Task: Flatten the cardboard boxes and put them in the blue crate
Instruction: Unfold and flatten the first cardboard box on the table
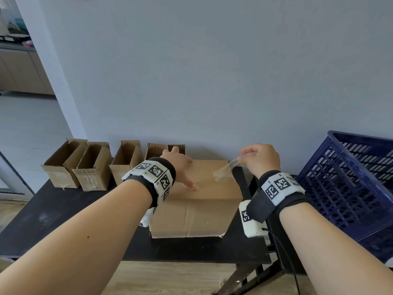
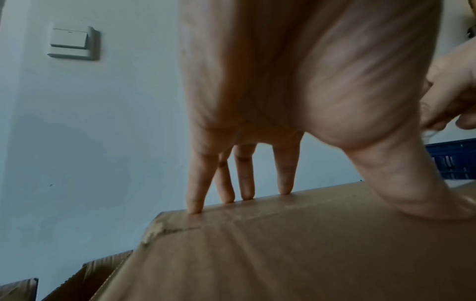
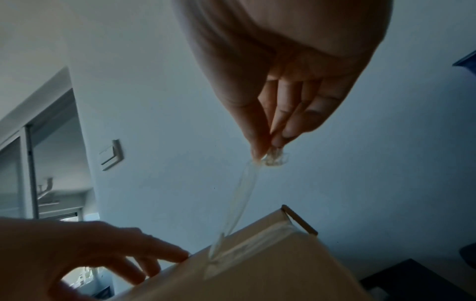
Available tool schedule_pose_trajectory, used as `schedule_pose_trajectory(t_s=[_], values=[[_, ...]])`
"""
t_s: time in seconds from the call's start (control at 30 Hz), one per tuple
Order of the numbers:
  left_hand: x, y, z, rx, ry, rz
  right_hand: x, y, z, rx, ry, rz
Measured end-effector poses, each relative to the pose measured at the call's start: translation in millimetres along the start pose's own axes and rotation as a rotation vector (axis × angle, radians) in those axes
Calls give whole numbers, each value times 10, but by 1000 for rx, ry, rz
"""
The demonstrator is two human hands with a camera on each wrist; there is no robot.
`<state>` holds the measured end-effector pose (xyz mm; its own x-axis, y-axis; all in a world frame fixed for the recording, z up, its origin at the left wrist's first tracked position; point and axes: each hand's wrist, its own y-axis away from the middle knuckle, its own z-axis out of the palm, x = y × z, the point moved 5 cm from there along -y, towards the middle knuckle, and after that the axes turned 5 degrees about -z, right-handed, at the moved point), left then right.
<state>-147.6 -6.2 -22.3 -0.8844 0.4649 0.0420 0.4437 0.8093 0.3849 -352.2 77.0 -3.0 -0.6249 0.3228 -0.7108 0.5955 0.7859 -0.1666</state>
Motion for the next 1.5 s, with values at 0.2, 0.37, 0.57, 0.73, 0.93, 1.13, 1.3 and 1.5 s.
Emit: schedule_pose_trajectory(t_s=[0.2,0.37,0.57,0.73,0.93,1.13,1.3,1.5], values=[[12,47,-15,-18,71,20,-158,19,108,-1,22,-87],[132,75,-45,-22,127,102,-217,88,265,-67,77,-114],[344,55,-54,44,171,182,-215,164,437,-216,125,-147],[405,41,-8,29,114,166,-242,174,462,-306,129,-183],[391,54,10,16,127,155,-296,239,508,-410,212,-216],[402,65,3,5,130,155,-319,255,513,-480,212,-219],[442,108,-29,10,116,190,-316,288,580,-452,282,-253],[408,20,43,-24,112,149,-340,329,551,-346,303,-279]])
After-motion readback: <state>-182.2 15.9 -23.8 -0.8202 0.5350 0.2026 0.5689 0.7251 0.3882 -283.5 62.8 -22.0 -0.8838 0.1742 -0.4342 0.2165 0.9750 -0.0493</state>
